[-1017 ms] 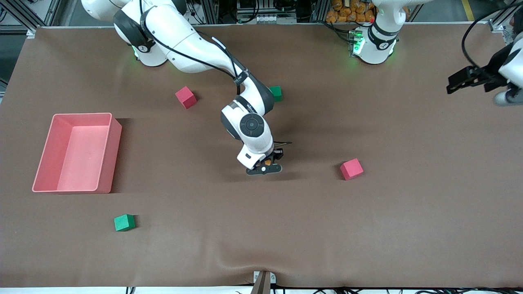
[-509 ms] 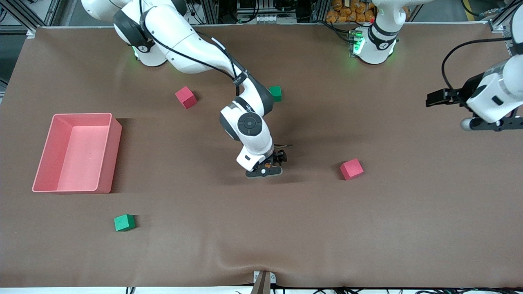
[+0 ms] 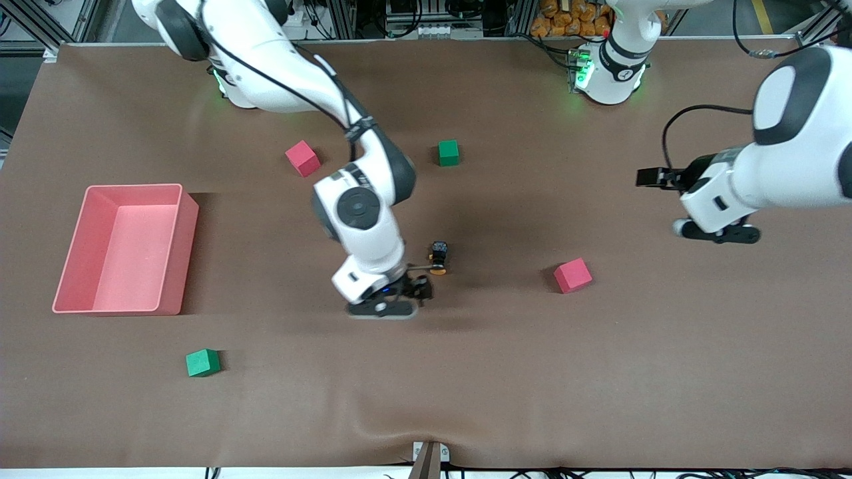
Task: Place and upright button with both arms
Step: 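Retract the right gripper while the left gripper reaches the button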
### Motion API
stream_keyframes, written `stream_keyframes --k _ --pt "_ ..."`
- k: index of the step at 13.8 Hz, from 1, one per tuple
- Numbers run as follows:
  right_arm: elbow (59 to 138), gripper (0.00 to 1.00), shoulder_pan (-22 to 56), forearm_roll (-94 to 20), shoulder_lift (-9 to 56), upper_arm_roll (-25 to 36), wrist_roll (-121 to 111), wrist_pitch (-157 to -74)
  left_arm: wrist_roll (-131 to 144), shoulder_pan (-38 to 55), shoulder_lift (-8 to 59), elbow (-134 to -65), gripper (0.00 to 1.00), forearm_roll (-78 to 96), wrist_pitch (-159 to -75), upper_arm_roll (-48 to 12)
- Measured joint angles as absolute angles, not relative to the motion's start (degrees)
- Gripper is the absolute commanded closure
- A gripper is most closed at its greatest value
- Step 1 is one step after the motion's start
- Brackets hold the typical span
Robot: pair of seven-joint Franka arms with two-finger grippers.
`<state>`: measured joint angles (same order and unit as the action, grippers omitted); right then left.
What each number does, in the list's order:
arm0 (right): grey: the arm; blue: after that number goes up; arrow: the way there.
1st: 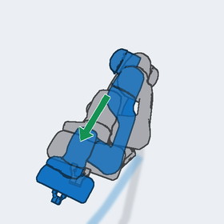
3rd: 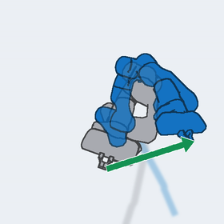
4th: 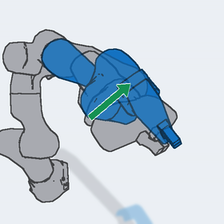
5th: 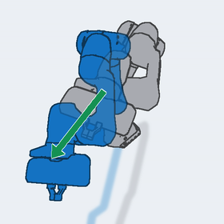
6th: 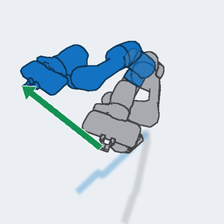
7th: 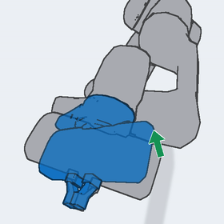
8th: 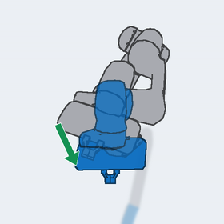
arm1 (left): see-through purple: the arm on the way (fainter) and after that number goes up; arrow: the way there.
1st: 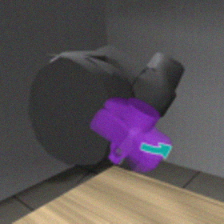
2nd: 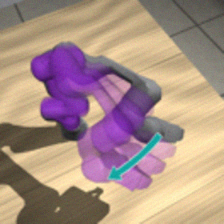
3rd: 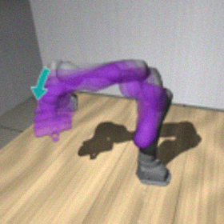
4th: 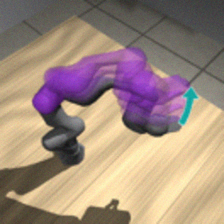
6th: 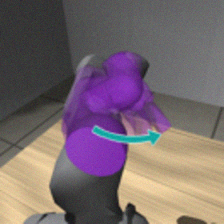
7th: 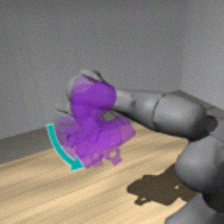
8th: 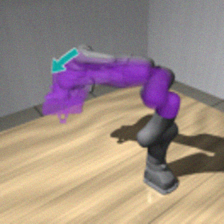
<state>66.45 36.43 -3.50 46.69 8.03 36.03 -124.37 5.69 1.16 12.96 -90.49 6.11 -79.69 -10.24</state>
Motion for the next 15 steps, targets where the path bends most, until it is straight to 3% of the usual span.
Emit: stream_keyframes --k 7,15 --pt "65.7 0.0 21.3 -3.6 30.7 6.8 28.7 -102.5 23.5 17.5 22.8 -85.6 0.0 6.2 -80.9 -10.5" --pt "65.6 0.0 -1.5 -3.7 20.7 -6.5 26.1 -86.5 31.6 27.5 35.8 -78.5 0.0 6.2 -95.2 -10.3"
